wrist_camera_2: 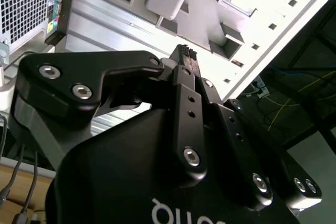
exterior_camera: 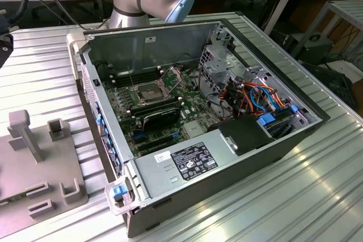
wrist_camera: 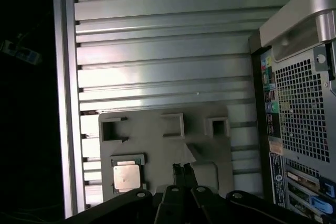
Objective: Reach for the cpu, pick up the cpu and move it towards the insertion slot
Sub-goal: 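Reach for the cpu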
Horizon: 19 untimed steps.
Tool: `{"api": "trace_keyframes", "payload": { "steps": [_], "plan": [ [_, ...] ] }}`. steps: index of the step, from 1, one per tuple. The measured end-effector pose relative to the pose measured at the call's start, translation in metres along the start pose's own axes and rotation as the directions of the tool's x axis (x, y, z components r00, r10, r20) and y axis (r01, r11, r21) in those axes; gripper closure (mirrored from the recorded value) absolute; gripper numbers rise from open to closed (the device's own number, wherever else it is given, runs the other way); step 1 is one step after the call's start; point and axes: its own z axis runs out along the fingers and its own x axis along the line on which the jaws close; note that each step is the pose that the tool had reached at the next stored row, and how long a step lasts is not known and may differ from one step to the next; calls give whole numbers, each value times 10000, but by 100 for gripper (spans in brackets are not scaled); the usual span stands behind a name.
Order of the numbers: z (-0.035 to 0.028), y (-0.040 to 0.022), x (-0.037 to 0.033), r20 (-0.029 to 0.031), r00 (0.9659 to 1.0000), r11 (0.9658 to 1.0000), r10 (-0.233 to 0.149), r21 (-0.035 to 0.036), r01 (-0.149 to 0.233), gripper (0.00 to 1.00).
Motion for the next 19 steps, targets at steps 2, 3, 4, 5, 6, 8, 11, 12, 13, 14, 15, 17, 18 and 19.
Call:
{"api": "trace_keyframes", "payload": {
  "steps": [2, 3, 4, 5, 6, 8, 11, 12, 13, 14, 15, 17, 18, 19],
  "plan": [
    [5, -7, 57, -2, 10000, 10000, 0, -1, 0, 89],
    [9, -17, 102, -2, 10000, 10000, 0, -5, 0, 89],
    [14, -32, 151, -2, 10000, 10000, -1, -6, 1, 89],
    [17, -43, 182, -4, 10000, 10000, 0, -8, 0, 89],
    [19, -53, 202, -8, 10000, 10000, 1, -11, -1, 89],
    [24, -74, 242, -53, 10000, 10000, 2, -32, -2, 89],
    [33, -82, 293, -84, 10000, 9999, -4, -146, 3, 89],
    [39, -84, 312, -91, 10000, 9998, -22, -189, 20, 89],
    [44, -85, 329, -98, 9999, 9997, -38, -226, 36, 89],
    [49, -89, 370, -115, 9999, 9996, -57, -286, 54, 89],
    [53, -93, 424, -125, 9999, 9994, -59, -329, 55, 89],
    [62, -99, 498, -141, 9999, 9994, -59, -351, 54, 89],
    [66, -102, 531, -151, 9999, 9994, -58, -355, 53, 89],
    [73, -106, 574, -165, 9998, 9993, -58, -357, 52, 89]
  ]
}}
